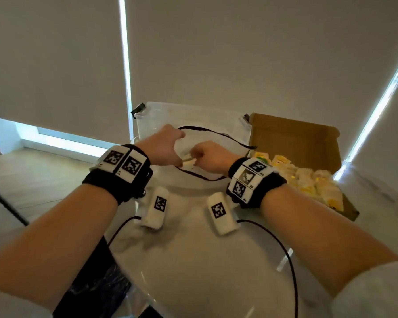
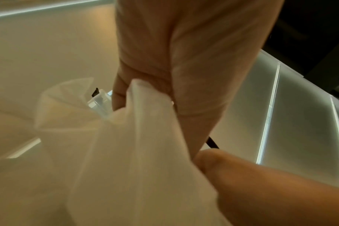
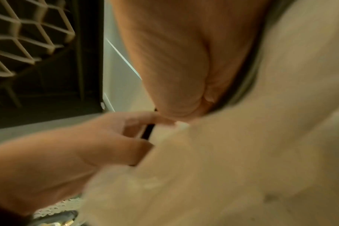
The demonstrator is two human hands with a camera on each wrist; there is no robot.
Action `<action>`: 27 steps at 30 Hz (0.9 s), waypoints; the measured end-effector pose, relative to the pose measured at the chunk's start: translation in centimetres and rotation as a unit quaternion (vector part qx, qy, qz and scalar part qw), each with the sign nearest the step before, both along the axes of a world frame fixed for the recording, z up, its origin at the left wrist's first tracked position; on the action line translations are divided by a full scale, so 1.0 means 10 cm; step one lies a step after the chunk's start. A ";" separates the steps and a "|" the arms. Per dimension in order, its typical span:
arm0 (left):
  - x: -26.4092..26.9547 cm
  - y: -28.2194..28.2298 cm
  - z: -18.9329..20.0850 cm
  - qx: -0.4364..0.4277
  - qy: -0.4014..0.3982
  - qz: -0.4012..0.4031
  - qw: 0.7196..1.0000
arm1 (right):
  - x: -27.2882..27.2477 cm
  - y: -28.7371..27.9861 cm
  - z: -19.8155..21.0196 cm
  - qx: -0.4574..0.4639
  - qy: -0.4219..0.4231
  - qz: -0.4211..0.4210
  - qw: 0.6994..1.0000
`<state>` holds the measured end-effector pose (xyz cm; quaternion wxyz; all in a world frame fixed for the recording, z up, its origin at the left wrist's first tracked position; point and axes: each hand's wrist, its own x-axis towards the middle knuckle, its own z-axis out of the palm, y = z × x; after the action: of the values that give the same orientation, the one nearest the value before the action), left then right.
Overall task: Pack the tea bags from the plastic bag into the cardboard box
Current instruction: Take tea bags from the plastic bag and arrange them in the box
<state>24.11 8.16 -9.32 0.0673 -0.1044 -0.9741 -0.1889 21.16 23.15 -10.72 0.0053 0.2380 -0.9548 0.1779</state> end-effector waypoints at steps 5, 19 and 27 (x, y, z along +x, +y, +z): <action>0.09 0.03 0.02 0.005 -0.007 -0.004 1.000 | -0.41 -0.19 -0.06 0.127 -0.062 -0.070 0.988; 0.05 -0.05 -0.07 -0.002 -0.026 -0.021 0.999 | -0.63 -0.28 -0.10 0.234 -0.092 -0.080 0.965; 0.04 -0.03 -0.07 -0.014 -0.038 -0.020 0.999 | -0.57 -0.25 -0.05 0.084 -0.096 -0.053 0.990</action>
<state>24.51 7.83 -9.98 0.0255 -0.1174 -0.9762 -0.1808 15.44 20.70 -11.25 -0.0967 0.1681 -0.9739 0.1181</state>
